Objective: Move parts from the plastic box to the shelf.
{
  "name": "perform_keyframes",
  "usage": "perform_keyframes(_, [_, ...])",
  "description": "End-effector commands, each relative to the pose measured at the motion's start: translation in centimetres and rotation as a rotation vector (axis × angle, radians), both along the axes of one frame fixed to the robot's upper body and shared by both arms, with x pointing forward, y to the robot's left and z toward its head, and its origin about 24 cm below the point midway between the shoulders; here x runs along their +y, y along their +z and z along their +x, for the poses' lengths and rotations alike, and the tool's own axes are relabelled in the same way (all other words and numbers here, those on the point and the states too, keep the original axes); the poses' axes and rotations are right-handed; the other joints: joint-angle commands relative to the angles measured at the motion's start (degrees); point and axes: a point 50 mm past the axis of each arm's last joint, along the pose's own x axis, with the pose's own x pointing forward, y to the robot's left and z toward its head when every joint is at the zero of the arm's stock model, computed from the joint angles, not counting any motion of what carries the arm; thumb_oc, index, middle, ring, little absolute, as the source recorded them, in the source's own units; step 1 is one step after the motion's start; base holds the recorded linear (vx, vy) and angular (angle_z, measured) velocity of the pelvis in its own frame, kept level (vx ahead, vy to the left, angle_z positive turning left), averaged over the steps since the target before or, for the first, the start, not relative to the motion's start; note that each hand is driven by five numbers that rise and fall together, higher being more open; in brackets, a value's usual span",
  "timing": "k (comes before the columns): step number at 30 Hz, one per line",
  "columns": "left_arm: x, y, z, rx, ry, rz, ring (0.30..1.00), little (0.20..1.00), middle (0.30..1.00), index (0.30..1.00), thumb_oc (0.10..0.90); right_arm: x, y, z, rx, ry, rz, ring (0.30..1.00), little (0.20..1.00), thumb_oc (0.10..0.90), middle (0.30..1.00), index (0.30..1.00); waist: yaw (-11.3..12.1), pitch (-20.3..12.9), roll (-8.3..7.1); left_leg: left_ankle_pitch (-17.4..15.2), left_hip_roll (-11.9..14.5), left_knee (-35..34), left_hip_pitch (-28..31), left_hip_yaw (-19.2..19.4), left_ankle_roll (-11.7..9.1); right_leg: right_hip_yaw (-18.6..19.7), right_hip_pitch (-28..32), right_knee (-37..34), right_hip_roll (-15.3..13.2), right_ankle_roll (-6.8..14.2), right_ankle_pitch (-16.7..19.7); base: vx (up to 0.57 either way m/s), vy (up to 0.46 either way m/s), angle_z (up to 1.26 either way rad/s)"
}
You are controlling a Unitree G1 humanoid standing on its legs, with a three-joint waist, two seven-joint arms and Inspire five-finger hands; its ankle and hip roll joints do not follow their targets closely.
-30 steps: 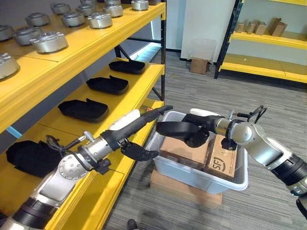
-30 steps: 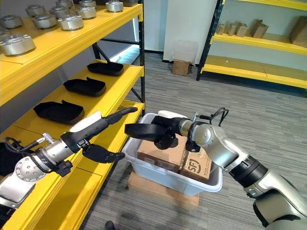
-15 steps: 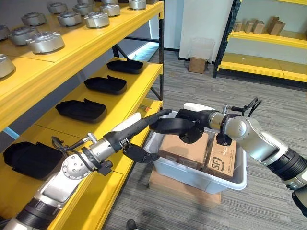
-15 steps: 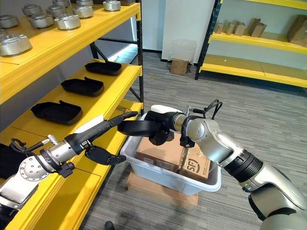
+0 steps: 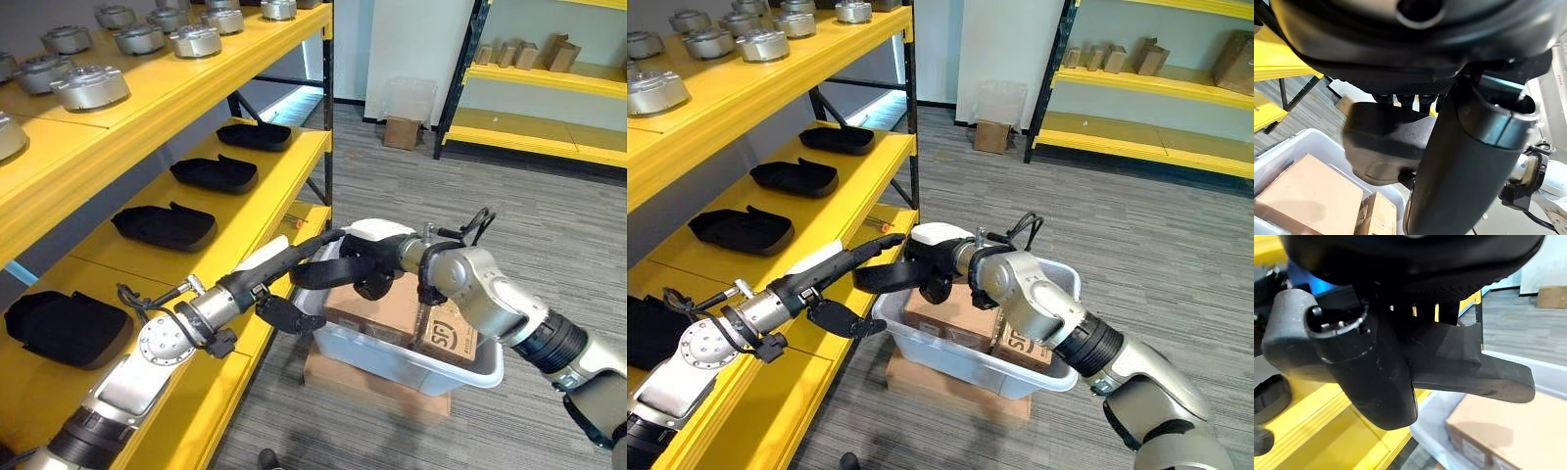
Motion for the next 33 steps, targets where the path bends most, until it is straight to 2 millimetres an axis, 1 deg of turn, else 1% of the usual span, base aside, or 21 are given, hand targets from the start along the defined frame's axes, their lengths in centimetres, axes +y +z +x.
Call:
perform_keyframes(1, [-3.6,4.0,0.6,-0.165,-0.164,-0.067,1.000,1.000,1.000,1.000,0.900,4.6,7.3,-0.7,-0.311,0.181,0.050,0.300,0.300,0.400,0.300,0.300,1.22,-2.31,-0.44,-7.26,1.62,0.03,6.24,2.45,-0.66,-0.89,-3.77,0.14,-0.53,1.30,0.12,0.00,0.000,0.00])
perform_keyframes(6, [-4.3,3.1,0.8,-0.117,-0.190,-0.040,1.000,1.000,1.000,1.000,0.900,5.8,6.9,-0.7,-0.280,0.194,0.068,0.300,0.300,0.400,0.300,0.300,1.15,-2.32,-0.47,-7.33,1.81,0.11,6.23,2.51,-0.64,-0.70,-3.91,0.15,-0.51,1.22,0.12,0.00,0.000,0.00])
perform_keyframes(9, [-4.4,2.5,1.0,-0.093,-0.168,-0.018,1.000,1.000,1.000,1.000,0.900,6.1,6.7,-0.6,-0.274,0.194,0.074,0.300,0.300,0.400,0.300,0.300,1.09,-2.46,-0.35,-7.28,1.97,0.12,6.30,2.67,-0.69,-0.57,-3.91,0.10,-0.42,1.09,0.05,0.00,0.000,0.00])
perform_keyframes(14, [-3.7,0.2,1.6,0.015,-0.081,0.026,1.000,1.000,1.000,1.000,0.900,6.2,6.7,-0.7,-0.288,0.200,0.094,0.300,0.300,0.400,0.300,0.300,0.88,-2.40,-0.34,-7.33,2.15,0.34,6.28,2.82,-0.66,-0.14,-4.10,0.15,-0.15,0.86,-0.04,0.01,-0.005,-0.02])
perform_keyframes(16, [-3.2,-0.9,1.9,0.049,-0.030,0.043,1.000,1.000,1.000,1.000,0.900,6.1,7.0,-0.7,-0.298,0.190,0.112,0.300,0.300,0.400,0.300,0.300,0.74,-2.30,-0.27,-7.44,2.23,0.49,6.21,2.84,-0.70,0.01,-4.18,0.17,-0.18,0.84,-0.11,0.00,0.000,0.00])
perform_keyframes(18, [-2.3,-1.9,2.2,0.066,0.055,0.040,1.000,1.000,1.000,1.000,0.900,5.8,7.5,-0.5,-0.314,0.170,0.151,0.300,0.300,0.400,0.300,0.300,0.86,-2.16,-0.16,-7.46,2.20,0.65,6.15,2.74,-0.69,0.16,-4.21,0.21,-0.14,0.77,-0.14,0.01,0.007,-0.04])
perform_keyframes(20, [-1.8,-2.1,2.3,0.065,0.104,0.032,1.000,1.000,1.000,1.000,0.900,5.7,7.6,-0.4,-0.325,0.161,0.170,0.300,0.300,0.400,0.300,0.300,0.97,-2.04,-0.15,-7.50,2.21,0.74,6.09,2.60,-0.71,0.15,-4.20,0.25,-0.18,0.76,-0.14,0.01,0.001,-0.04])
perform_keyframes(21, [-0.8,-2.4,2.6,0.056,0.188,0.008,1.000,1.000,1.000,1.000,0.900,5.4,7.7,-0.3,-0.324,0.150,0.175,0.300,0.300,0.400,0.300,0.300,1.15,-2.00,-0.30,-7.56,2.21,0.91,5.99,2.39,-0.76,0.13,-4.14,0.24,-0.23,0.72,-0.16,0.00,0.000,0.00])
perform_keyframes(23, [-0.4,-2.6,2.7,0.046,0.233,0.001,1.000,1.000,1.000,1.000,0.900,5.3,7.7,-0.3,-0.325,0.145,0.177,0.300,0.300,0.400,0.300,0.300,1.23,-2.00,-0.34,-7.54,2.21,0.89,5.94,2.29,-0.79,0.15,-4.20,0.25,-0.21,0.72,-0.15,0.00,0.000,0.00])
perform_keyframes(25, [1.2,-2.8,2.8,0.026,0.363,-0.048,1.000,1.000,1.000,1.000,0.900,4.8,7.2,-0.2,-0.321,0.122,0.185,0.300,0.300,0.400,0.300,0.300,1.71,-1.90,-0.61,-7.53,2.20,0.78,5.98,2.05,-0.86,0.02,-4.08,0.20,-0.32,0.66,-0.17,0.00,0.000,0.00])
perform_keyframes(27, [2.3,-3.1,2.8,0.011,0.429,-0.049,1.000,1.000,1.000,1.000,0.900,4.5,7.0,0.0,-0.320,0.105,0.198,0.300,0.300,0.400,0.300,0.300,2.16,-1.67,-0.95,-7.53,2.23,0.75,6.03,1.72,-0.91,-0.16,-3.95,0.22,-0.39,0.63,-0.12,0.01,-0.013,0.02])
perform_keyframes(30, [2.8,-3.2,2.6,-0.003,0.459,-0.052,1.000,1.000,1.000,1.000,0.900,4.4,7.1,0.1,-0.322,0.098,0.210,0.300,0.300,0.400,0.300,0.300,2.53,-1.58,-1.23,-7.55,2.20,0.74,6.10,1.50,-1.00,-0.51,-3.77,0.23,-0.47,0.59,-0.07,0.01,-0.020,0.05])
perform_keyframes(33, [2.8,-3.3,2.5,-0.011,0.460,-0.051,1.000,1.000,1.000,1.000,0.900,4.5,7.2,0.1,-0.326,0.092,0.217,0.300,0.300,0.400,0.300,0.300,2.89,-1.57,-1.39,-7.53,2.16,0.65,6.05,1.29,-1.06,-0.65,-3.74,0.22,-0.46,0.57,-0.09,0.00,-0.006,0.01])
